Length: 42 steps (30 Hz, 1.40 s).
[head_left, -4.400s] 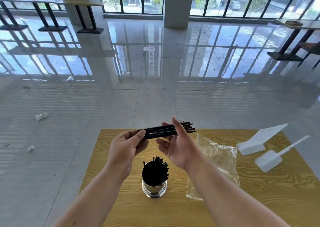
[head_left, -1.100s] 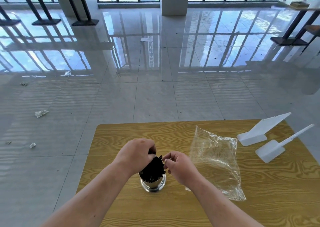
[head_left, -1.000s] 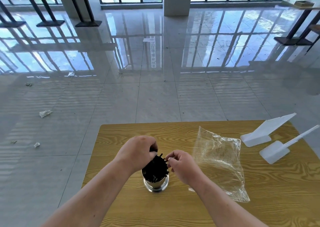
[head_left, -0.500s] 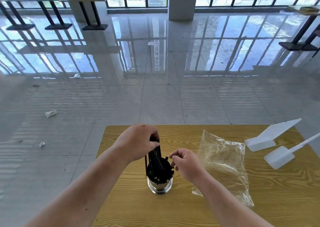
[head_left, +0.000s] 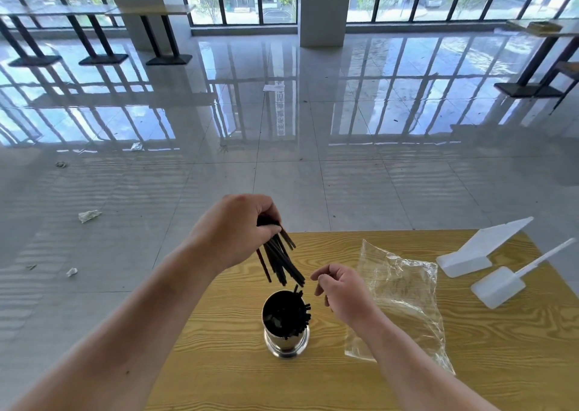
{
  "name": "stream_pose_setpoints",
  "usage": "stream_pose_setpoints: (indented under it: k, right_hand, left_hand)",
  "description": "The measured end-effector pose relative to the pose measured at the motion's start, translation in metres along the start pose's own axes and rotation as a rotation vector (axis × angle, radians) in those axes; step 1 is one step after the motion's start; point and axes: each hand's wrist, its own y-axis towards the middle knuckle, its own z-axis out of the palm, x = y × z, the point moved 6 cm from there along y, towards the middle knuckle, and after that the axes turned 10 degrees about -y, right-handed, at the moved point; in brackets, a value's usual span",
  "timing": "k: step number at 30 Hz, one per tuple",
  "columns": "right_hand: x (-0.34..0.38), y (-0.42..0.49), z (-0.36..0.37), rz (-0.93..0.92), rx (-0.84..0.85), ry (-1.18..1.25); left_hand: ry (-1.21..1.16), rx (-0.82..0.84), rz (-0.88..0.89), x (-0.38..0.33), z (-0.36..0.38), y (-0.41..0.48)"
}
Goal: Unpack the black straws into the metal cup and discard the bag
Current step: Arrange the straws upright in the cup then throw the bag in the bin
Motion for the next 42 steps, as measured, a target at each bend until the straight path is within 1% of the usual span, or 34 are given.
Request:
stream_pose_setpoints:
  k: [3,6,10,13,15,18,21,24,27,32,34,38,42]
  right_hand:
    - [0.011,-0.006,0.005,-0.029,0.064,0.037]
    - [0.026,-0.013,0.021,-0.013,0.193,0.143]
    - [0.043,-0.021,0.049,0.113,0.469,0.464]
    - [0.060,-0.021,0.053,0.089,0.581,0.764]
    - [0.071,-0.017,0.045,0.038,0.553,0.924]
    - [0.071,-0.007,0.028,0.018,0.424,1.043]
    - [0.068,-0.004,0.019,0.067,0.344,1.136]
    - [0.064,-0.003,0.015,0.119,0.258,1.188]
    - [0.059,-0.001,0.016,0.150,0.200,1.105]
    - [0.047,0.003,0.016,0.215,0.152,1.033]
    - [0.044,0.006,0.015,0.195,0.113,0.992]
    - [0.045,0.011,0.007,0.103,0.018,0.871]
    - [0.051,0.009,0.004,0.016,-0.009,0.727]
  left_hand:
    - [-0.011,-0.135,0.081,-0.009,-0.007,-0.002]
    - [-0.031,-0.248,0.138,-0.016,-0.007,-0.008]
    - [-0.037,-0.346,0.280,-0.032,0.005,-0.027]
    - [0.001,-0.364,0.414,-0.045,0.021,-0.044]
    - [0.022,-0.333,0.490,-0.050,0.036,-0.053]
    - [0.021,-0.254,0.573,-0.053,0.057,-0.066]
    - [0.003,-0.220,0.578,-0.045,0.072,-0.076]
    - [-0.044,-0.212,0.538,-0.030,0.081,-0.083]
    - [-0.055,-0.162,0.483,-0.013,0.092,-0.091]
    - [-0.049,-0.027,0.436,-0.001,0.109,-0.105]
    - [-0.063,-0.008,0.407,0.002,0.111,-0.108]
    - [-0.065,-0.020,0.344,0.011,0.108,-0.109]
    - [-0.044,-0.010,0.217,0.030,0.104,-0.105]
